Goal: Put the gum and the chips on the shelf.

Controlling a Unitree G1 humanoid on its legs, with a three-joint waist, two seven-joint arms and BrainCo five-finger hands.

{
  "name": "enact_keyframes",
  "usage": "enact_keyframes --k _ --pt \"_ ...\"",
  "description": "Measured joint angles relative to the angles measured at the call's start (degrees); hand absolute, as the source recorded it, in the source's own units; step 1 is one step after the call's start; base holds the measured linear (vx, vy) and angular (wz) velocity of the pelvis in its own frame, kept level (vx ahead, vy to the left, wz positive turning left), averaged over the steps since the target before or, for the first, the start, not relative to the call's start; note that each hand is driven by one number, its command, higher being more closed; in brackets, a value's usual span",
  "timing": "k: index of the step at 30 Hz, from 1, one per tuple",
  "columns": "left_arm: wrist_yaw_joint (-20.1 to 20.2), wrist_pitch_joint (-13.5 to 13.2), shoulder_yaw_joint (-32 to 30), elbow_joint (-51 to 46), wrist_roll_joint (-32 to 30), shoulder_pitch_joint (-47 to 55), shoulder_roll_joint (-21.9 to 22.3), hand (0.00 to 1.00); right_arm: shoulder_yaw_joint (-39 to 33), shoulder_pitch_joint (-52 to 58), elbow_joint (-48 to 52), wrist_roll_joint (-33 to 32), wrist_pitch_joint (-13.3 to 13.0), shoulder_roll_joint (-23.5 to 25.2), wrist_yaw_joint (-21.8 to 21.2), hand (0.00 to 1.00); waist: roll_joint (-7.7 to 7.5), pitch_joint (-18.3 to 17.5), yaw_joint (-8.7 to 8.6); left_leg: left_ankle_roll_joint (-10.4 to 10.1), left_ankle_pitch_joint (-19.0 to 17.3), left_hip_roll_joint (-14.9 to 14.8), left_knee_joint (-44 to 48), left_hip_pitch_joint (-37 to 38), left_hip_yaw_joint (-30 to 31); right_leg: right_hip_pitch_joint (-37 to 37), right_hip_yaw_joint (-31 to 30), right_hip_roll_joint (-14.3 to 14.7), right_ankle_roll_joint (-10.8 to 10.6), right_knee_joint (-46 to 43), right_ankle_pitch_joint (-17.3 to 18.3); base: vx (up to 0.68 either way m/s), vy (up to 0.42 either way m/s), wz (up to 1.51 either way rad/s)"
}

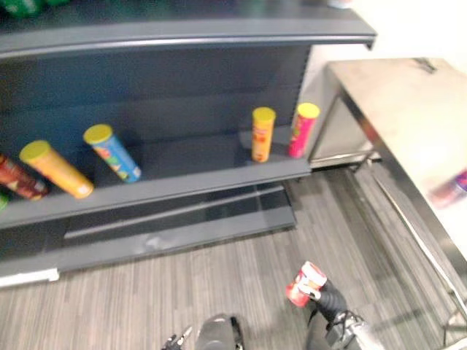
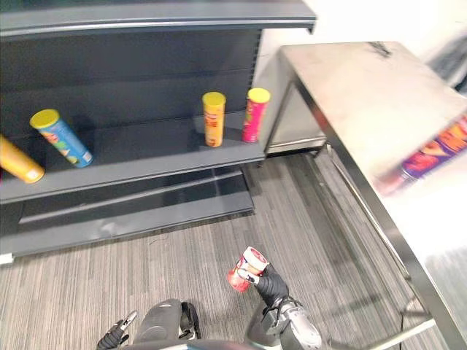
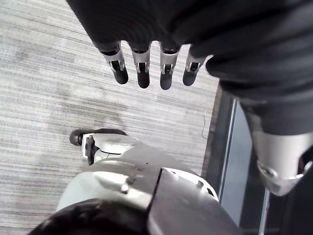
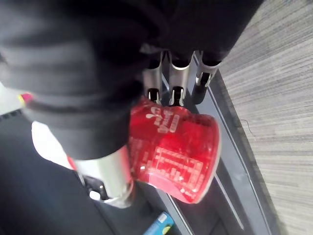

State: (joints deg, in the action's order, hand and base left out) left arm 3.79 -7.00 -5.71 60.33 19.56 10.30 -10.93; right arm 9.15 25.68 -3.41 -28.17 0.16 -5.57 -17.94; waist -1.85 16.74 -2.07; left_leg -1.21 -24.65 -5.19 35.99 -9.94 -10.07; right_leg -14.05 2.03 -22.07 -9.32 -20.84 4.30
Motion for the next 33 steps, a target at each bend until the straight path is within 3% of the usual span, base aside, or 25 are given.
enact_keyframes --k 1,2,3,6,9,13,18,21,23,28,31,33 --pt "0.1 0.0 1.1 0.2 -0.7 -0.2 -0.2 0.00 0.4 1.0 0.9 0.0 0.1 0.1 -0.1 1.00 0.00 0.1 -0.25 -1.0 -1.0 0.0 1.9 0.2 3.0 0.7 -2.9 1.9 -2.5 -1.5 -1.4 0.29 -0.421 1.31" --pt "0.2 0.0 1.4 0.2 -0.7 -0.4 -0.6 0.00 0.5 1.3 1.0 0.0 0.2 -0.2 -0.1 1.00 -0.23 0.0 -0.33 -2.1 -1.8 -0.1 2.6 0.3 5.3 1.6 -3.1 2.9 -6.3 -3.3 0.3 0.29 -0.442 1.26" --pt "0.2 0.0 1.5 0.1 -0.7 -0.8 -0.2 0.00 0.0 0.5 1.0 0.0 0.2 -0.7 0.0 1.00 0.70 0.0 -0.83 -2.9 -1.7 -0.8 2.2 0.1 7.6 2.8 -1.8 3.6 -6.8 -3.3 2.3 0.18 -0.315 0.85" --pt "0.9 0.0 2.6 -1.2 -0.6 -2.0 1.7 0.00 -2.6 -1.6 2.4 0.0 -0.1 -1.4 0.2 1.00 2.80 0.0 -1.02 -6.1 2.0 -3.7 -4.5 0.2 9.7 3.2 2.5 6.0 -5.3 -1.9 3.2 0.19 -0.315 0.45" --pt "1.1 -0.1 3.3 -2.3 -0.5 -2.0 1.7 0.00 -5.8 -1.7 4.5 0.1 -1.0 -1.5 0.2 1.00 2.81 0.0 -1.12 -7.4 5.8 -4.5 -12.1 2.7 9.6 3.5 4.4 6.6 -4.0 -1.3 4.0 0.13 -0.219 0.22" --pt "1.3 -0.1 3.4 -2.6 -0.6 -1.9 1.7 0.00 -10.1 -2.5 8.0 0.7 -1.7 -1.4 0.8 1.00 2.68 -0.1 -1.07 -8.0 7.0 -4.7 -14.6 4.3 9.4 4.4 4.7 6.8 -3.5 -0.6 4.2 0.10 -0.058 0.07" --pt "2.4 -0.1 2.1 -3.3 -1.0 -1.4 0.8 0.00 -15.7 -4.6 17.3 1.3 -2.6 -1.2 2.6 1.00 0.79 -1.7 -1.07 -8.1 8.8 -4.6 -18.1 4.5 9.0 5.5 4.8 7.9 -2.4 5.0 2.0 0.04 -0.002 -0.01" --pt "3.2 0.0 0.1 -3.2 -2.6 -0.8 0.5 0.00 -20.2 -7.8 22.0 1.5 -4.7 -1.1 3.4 1.00 -0.91 -3.1 -1.07 -8.5 10.2 -5.4 -21.0 5.8 7.4 5.8 3.9 8.9 -2.2 8.0 0.2 0.03 -0.015 -0.26" --pt "3.3 0.0 -1.5 -3.2 -2.9 -0.1 0.6 0.00 -24.3 -11.4 25.3 2.5 -7.6 -0.9 5.5 1.00 -1.98 -5.5 -1.18 -8.9 10.7 -6.2 -23.4 7.8 5.9 6.4 2.8 10.0 -2.3 9.3 0.1 0.03 -0.043 -0.30" --pt "3.4 -0.1 -2.8 -3.2 -3.0 0.2 1.2 0.00 -26.4 -16.3 27.5 2.5 -9.6 -1.5 7.4 1.00 -2.55 -8.1 -1.30 -9.6 12.8 -6.7 -28.1 10.6 4.2 6.7 1.6 11.0 -2.0 10.2 -0.1 0.02 -0.030 -0.16" --pt "3.6 -0.1 -3.0 -3.2 -3.9 0.2 1.3 0.00 -26.5 -21.6 28.0 3.5 -9.6 -5.4 7.6 1.00 -2.67 -8.3 -2.25 -9.6 13.8 -6.7 -29.8 11.3 4.2 6.8 1.6 11.3 -1.7 10.4 -0.5 0.00 -0.014 -0.02" --pt "3.7 -0.1 -3.1 -3.1 -5.0 0.2 1.3 0.00 -26.5 -29.6 27.5 7.6 -10.2 -10.9 8.7 1.00 -2.69 -9.0 -2.29 -9.6 14.2 -6.7 -30.2 11.4 4.0 6.9 1.3 11.6 -1.6 11.4 -1.5 -0.04 -0.003 -0.05"
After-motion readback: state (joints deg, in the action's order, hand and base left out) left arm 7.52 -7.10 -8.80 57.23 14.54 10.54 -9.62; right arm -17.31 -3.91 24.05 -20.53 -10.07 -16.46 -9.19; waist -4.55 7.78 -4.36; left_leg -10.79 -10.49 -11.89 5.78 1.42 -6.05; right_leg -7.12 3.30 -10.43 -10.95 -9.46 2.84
